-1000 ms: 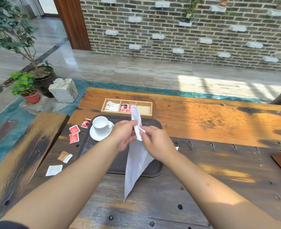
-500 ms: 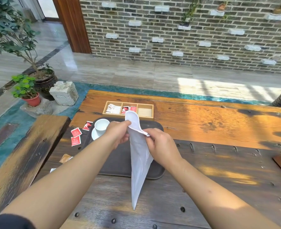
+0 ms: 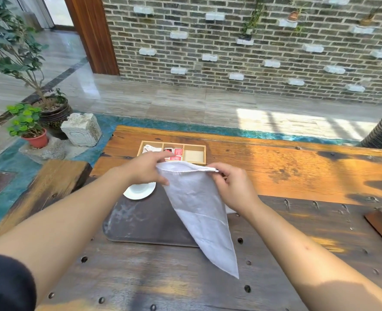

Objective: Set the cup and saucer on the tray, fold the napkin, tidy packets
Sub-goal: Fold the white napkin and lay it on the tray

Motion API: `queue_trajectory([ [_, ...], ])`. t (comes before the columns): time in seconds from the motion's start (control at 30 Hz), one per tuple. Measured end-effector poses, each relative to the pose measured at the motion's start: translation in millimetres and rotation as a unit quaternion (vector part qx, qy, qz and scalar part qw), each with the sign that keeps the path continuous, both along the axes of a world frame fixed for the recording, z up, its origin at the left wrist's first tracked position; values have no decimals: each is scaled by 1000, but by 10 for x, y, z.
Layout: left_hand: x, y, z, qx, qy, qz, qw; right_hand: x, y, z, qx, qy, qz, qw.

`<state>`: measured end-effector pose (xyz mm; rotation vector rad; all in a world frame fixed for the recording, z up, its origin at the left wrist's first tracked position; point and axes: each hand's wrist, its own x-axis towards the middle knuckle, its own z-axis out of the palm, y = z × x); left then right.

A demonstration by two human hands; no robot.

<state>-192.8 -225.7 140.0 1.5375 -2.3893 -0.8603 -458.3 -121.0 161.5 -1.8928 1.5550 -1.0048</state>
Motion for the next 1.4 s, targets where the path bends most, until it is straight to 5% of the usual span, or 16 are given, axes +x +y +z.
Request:
queue_trajectory([
  [0.13,55,-118,216,-38,-38,2,999,-133,-200,114,7,-17,-28,999],
  [0.67,110,61,1046,-209,131,86,965,-342,-599,507,-28,-45,-43,998],
  [1.07,360,1338,-285,13,79,18,997,-444,628,-590,120,29,102,987],
  [1.4,476,2002,-1105,215,18,2,976,-351,1328,-1340,309,58,178,932],
])
